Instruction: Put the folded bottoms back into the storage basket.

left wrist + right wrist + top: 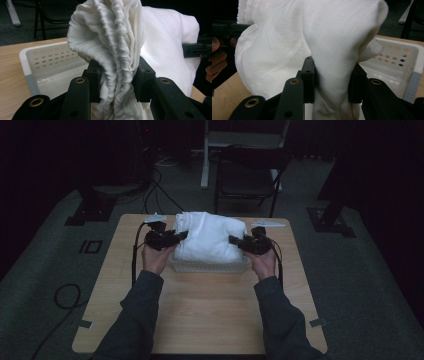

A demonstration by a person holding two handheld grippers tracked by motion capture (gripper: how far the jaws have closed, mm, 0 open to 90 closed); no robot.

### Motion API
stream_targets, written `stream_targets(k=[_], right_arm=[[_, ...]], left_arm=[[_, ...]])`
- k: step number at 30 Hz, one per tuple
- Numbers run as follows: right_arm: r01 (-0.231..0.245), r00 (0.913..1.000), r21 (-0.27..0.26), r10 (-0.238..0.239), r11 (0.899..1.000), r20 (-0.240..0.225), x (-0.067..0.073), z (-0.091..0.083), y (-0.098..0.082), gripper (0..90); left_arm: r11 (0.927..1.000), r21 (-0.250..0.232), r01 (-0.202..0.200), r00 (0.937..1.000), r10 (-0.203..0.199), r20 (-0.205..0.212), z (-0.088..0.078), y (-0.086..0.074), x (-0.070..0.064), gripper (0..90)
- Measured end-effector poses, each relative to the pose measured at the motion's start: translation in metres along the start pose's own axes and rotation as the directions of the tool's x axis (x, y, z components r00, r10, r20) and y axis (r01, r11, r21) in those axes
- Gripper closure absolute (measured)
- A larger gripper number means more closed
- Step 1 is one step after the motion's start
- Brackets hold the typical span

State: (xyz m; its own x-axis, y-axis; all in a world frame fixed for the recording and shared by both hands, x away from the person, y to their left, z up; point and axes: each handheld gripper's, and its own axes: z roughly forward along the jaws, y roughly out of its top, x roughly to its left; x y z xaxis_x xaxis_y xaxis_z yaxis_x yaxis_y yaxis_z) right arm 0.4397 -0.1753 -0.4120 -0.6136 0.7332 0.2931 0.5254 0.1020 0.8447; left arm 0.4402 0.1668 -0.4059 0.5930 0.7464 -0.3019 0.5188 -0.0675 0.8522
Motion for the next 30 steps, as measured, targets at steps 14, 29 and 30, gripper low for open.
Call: stream_targets(k=[14,29,30], right_arm=[[-0.016,0.9998,-0.001,0.016,1.000,0.015,-0.008,0.008,0.004,65.7],[-0.043,0.9985,0.020,0.042,0.999,0.036,-0.019,0.022,0.003,65.6],[-0.046,0.9983,0.022,0.045,0.999,0.038,-0.019,0.023,0.003,65.6]], left_arm=[[0.9999,0.006,-0.010,0.9996,0.010,-0.027,0.011,0.006,0.004,63.6],[0.9998,0.018,-0.002,0.9988,0.002,-0.050,0.028,0.004,0.013,63.6],[0.9998,0.019,0.001,0.9987,0.000,-0.051,0.030,0.003,0.014,63.7]])
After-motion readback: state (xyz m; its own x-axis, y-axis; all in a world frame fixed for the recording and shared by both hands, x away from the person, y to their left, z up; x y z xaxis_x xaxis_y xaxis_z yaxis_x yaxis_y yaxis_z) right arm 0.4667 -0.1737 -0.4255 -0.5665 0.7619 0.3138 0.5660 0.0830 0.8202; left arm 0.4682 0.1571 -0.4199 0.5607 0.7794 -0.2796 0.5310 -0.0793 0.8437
